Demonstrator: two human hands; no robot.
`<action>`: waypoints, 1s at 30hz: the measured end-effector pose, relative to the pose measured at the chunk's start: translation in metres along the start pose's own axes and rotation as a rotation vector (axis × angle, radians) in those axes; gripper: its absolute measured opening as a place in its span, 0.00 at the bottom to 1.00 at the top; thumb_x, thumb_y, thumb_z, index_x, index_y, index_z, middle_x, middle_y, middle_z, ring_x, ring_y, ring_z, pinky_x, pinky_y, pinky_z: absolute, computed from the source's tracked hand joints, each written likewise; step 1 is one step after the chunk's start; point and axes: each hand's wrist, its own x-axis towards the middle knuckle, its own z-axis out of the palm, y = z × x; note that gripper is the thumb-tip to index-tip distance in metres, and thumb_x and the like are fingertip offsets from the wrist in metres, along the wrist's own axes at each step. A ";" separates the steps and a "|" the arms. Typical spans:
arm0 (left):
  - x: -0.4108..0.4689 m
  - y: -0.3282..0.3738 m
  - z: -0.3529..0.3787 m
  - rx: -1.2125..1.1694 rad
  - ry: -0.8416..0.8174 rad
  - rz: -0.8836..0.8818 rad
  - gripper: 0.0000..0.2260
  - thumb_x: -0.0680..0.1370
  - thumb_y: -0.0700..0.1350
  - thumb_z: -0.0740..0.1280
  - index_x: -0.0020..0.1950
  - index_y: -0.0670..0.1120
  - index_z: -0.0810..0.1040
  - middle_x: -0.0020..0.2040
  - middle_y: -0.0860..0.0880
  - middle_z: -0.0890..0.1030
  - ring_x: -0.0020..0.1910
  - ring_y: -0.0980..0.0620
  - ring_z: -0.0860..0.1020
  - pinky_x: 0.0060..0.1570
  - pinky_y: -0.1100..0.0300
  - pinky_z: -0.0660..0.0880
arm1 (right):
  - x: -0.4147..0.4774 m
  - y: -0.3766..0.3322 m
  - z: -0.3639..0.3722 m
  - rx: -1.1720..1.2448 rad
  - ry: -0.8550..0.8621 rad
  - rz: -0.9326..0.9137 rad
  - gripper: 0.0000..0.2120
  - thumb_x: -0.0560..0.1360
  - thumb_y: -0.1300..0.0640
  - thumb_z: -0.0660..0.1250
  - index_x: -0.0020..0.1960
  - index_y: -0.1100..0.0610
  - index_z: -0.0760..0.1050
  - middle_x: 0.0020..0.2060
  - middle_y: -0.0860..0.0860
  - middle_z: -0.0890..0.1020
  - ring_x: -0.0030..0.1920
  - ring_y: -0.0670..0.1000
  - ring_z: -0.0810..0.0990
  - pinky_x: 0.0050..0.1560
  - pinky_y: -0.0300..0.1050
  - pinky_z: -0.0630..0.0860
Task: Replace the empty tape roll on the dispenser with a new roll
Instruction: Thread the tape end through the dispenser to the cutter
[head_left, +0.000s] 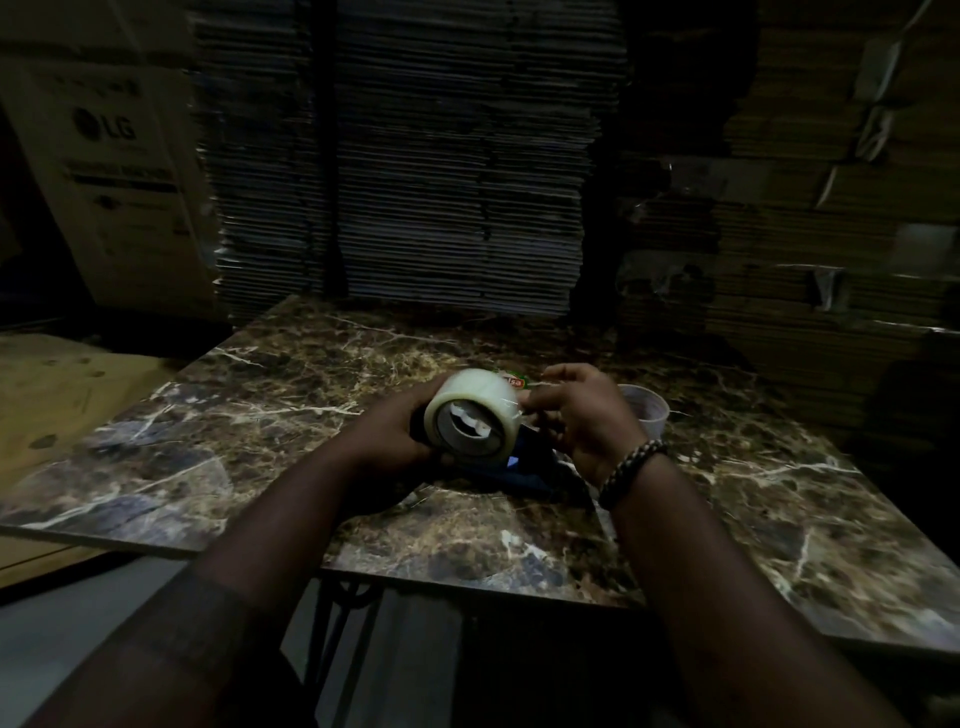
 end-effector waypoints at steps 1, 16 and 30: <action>0.000 -0.001 0.000 -0.007 0.001 -0.009 0.41 0.69 0.21 0.75 0.71 0.59 0.78 0.63 0.49 0.86 0.63 0.47 0.85 0.56 0.44 0.84 | 0.000 0.002 -0.003 -0.002 0.003 0.005 0.21 0.71 0.75 0.71 0.58 0.57 0.72 0.51 0.63 0.84 0.33 0.52 0.80 0.29 0.43 0.76; 0.005 0.002 -0.004 0.330 0.047 -0.043 0.34 0.68 0.27 0.79 0.67 0.52 0.77 0.54 0.54 0.86 0.51 0.57 0.86 0.45 0.57 0.84 | -0.002 0.025 -0.026 -0.048 0.019 0.115 0.20 0.74 0.72 0.73 0.60 0.58 0.72 0.41 0.59 0.81 0.34 0.52 0.77 0.34 0.47 0.76; 0.006 0.003 -0.006 0.394 0.019 -0.050 0.34 0.69 0.28 0.80 0.69 0.54 0.76 0.53 0.57 0.85 0.48 0.63 0.85 0.38 0.64 0.81 | 0.004 0.026 -0.042 -0.204 0.000 0.095 0.22 0.73 0.71 0.74 0.62 0.58 0.72 0.44 0.61 0.82 0.36 0.55 0.80 0.47 0.55 0.78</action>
